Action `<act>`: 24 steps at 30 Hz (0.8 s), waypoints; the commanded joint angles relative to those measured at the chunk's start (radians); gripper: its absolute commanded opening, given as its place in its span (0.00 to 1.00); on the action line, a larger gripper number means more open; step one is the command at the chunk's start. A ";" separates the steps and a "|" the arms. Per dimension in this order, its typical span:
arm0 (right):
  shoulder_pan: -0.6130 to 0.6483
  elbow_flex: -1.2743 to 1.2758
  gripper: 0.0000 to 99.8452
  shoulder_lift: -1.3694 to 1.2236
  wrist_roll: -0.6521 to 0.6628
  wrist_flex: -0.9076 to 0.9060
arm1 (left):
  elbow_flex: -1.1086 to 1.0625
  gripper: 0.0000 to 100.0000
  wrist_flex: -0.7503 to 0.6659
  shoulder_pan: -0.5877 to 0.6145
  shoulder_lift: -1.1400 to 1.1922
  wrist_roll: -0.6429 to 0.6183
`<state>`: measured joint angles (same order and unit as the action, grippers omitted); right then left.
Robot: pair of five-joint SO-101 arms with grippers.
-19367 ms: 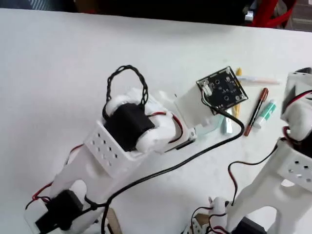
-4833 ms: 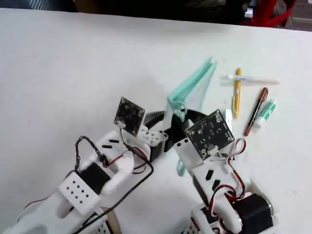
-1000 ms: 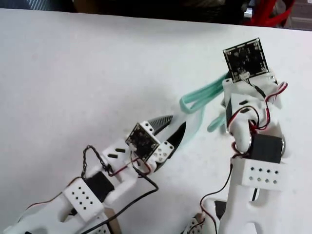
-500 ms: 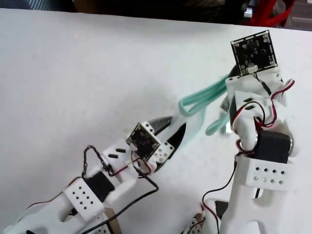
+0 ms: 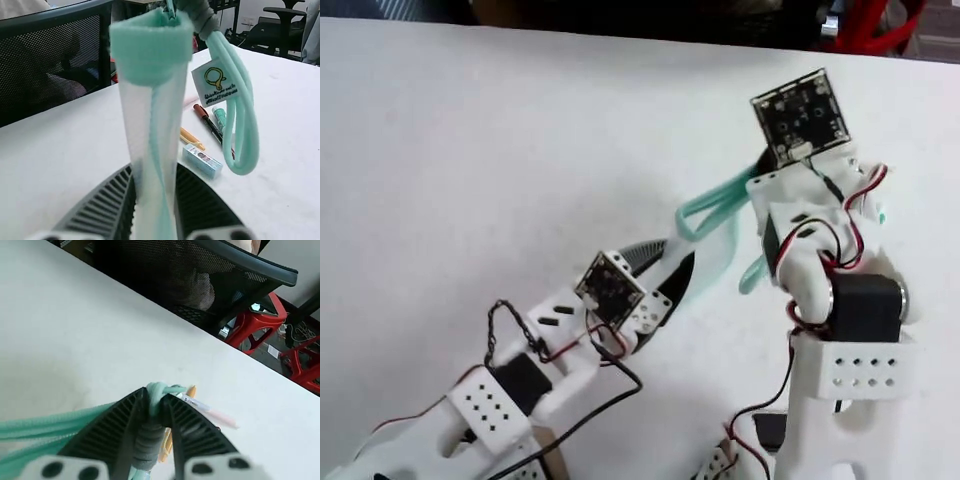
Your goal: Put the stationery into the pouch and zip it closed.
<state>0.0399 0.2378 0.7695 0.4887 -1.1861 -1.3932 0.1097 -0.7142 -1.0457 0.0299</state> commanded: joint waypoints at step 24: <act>0.085 0.018 0.02 0.122 -0.051 -0.047 | 0.023 0.14 0.253 0.019 -0.308 -0.143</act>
<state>0.1258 0.2578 0.8692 0.4457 -1.2290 -1.4009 0.3092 -0.6943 -1.2359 -0.0882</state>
